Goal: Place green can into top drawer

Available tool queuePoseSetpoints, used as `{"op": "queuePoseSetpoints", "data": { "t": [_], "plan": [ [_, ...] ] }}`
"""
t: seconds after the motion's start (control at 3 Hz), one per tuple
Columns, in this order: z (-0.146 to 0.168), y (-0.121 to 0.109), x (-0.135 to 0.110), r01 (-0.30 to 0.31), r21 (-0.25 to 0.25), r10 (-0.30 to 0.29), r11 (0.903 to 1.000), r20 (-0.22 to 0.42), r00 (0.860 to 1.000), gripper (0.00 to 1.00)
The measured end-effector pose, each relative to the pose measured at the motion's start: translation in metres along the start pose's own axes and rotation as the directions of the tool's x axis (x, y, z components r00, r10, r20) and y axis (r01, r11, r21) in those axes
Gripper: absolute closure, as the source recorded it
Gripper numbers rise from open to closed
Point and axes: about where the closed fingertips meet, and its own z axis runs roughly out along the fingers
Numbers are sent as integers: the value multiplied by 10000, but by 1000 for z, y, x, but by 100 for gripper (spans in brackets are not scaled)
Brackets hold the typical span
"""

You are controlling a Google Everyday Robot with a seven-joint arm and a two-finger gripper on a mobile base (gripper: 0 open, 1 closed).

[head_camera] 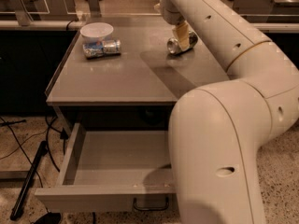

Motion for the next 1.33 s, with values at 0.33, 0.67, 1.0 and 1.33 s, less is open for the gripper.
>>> {"op": "queuePoseSetpoints", "data": {
  "t": [0.33,0.67,1.0,1.33],
  "plan": [
    [26,21,1,-249,-704,301,9972,729,9969,0],
    [57,55,15,-1082,-1583,1314,9815,1448,9807,0],
    [58,54,16,-1093,-1539,1316,9820,1430,9809,0],
    [52,50,25,-1262,-1272,1429,9838,1321,9809,0]
  ]
}}
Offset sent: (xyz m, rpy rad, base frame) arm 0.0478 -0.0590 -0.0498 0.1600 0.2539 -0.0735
